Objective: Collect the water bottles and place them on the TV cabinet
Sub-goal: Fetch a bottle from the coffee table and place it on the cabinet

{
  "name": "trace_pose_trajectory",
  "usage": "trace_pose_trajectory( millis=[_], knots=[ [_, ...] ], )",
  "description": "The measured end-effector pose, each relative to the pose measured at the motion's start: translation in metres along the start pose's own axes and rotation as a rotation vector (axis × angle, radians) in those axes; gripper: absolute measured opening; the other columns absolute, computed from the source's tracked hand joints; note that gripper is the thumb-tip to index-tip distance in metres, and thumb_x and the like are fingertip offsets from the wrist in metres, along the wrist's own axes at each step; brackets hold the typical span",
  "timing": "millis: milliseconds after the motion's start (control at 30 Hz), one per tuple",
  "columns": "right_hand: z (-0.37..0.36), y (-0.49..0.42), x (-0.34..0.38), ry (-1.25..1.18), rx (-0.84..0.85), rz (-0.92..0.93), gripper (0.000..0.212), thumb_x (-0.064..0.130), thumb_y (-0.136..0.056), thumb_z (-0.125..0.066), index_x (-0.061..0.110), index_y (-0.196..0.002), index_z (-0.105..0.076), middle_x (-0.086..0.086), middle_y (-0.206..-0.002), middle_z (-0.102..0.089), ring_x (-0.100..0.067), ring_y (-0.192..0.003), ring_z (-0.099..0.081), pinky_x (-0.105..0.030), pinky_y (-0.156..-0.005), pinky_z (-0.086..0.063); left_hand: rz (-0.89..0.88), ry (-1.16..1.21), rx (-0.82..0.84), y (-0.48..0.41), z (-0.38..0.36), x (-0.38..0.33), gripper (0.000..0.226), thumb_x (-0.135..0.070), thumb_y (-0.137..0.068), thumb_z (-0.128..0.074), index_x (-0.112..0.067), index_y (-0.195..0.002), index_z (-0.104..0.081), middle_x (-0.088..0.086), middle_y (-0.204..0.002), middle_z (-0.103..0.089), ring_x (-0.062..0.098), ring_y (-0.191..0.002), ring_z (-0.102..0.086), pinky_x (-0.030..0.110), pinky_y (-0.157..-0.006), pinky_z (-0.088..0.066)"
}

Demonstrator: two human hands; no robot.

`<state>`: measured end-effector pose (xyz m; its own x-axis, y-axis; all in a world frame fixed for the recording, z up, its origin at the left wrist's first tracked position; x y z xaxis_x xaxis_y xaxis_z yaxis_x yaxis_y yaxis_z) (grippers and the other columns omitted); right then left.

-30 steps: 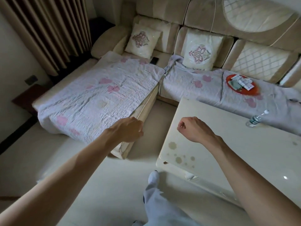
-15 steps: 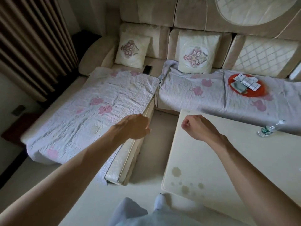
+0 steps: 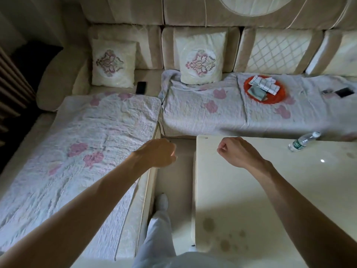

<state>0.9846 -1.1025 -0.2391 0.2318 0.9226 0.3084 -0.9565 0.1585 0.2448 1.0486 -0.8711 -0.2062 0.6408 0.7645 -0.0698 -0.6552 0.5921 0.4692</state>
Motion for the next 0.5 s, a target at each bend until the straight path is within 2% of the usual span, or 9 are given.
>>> trace_pose_trajectory(
  millis=[133, 267, 500],
  knots=[
    [0.007, -0.048, 0.004, -0.01, -0.001, -0.098, 0.024, 0.028, -0.091, -0.051, 0.015, -0.099, -0.069, 0.0, -0.109, -0.07, -0.021, -0.097, -0.064, -0.034, -0.083, -0.051, -0.072, -0.025, 0.047, -0.062, 0.023, 0.035, 0.037, -0.039, -0.1, -0.043, -0.012, -0.12, -0.059, 0.008, -0.121, -0.064, 0.025, -0.113, -0.06, 0.036, -0.095, -0.045],
    [0.017, -0.097, 0.014, -0.036, -0.006, -0.202, 0.025, 0.028, -0.091, -0.052, 0.013, -0.102, -0.069, 0.0, -0.107, -0.07, -0.021, -0.096, -0.064, -0.028, -0.075, -0.045, -0.155, -0.03, 0.067, -0.122, 0.05, 0.068, 0.04, -0.041, -0.101, -0.042, -0.013, -0.124, -0.058, 0.009, -0.124, -0.063, 0.025, -0.116, -0.059, 0.037, -0.097, -0.044],
    [0.037, -0.148, 0.017, -0.066, -0.049, -0.334, 0.025, 0.028, -0.086, -0.051, 0.011, -0.086, -0.069, -0.005, -0.088, -0.071, -0.026, -0.084, -0.065, -0.035, -0.072, -0.053, -0.295, -0.09, 0.087, -0.204, 0.087, 0.092, 0.037, -0.041, -0.099, -0.042, -0.014, -0.119, -0.059, 0.009, -0.12, -0.062, 0.026, -0.111, -0.06, 0.036, -0.089, -0.045]
  ],
)
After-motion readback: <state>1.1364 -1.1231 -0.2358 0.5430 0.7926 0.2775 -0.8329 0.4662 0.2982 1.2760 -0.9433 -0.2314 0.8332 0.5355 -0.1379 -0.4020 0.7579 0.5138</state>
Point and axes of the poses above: each hand's wrist, its own y-axis away from the middle knuckle, its own z-axis out of the back of the hand, x = y × z, the point moved 3 cm from there along -y, towards the middle knuckle
